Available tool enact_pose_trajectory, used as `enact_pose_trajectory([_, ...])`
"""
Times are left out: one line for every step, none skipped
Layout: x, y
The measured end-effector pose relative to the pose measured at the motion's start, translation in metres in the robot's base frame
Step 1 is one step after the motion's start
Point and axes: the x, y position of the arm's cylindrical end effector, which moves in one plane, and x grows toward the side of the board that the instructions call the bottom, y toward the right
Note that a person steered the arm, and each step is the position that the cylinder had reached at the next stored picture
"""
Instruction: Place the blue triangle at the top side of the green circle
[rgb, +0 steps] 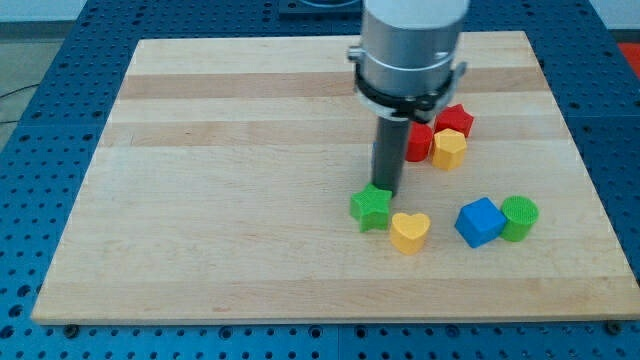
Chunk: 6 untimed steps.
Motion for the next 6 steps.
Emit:
enact_pose_trajectory([-0.021,-0.023])
enact_pose_trajectory([-0.043,0.012])
enact_pose_trajectory([-0.043,0.067])
enact_pose_trajectory([-0.039,0.044])
enact_pose_trajectory([-0.038,0.139])
enact_pose_trajectory([-0.035,0.131])
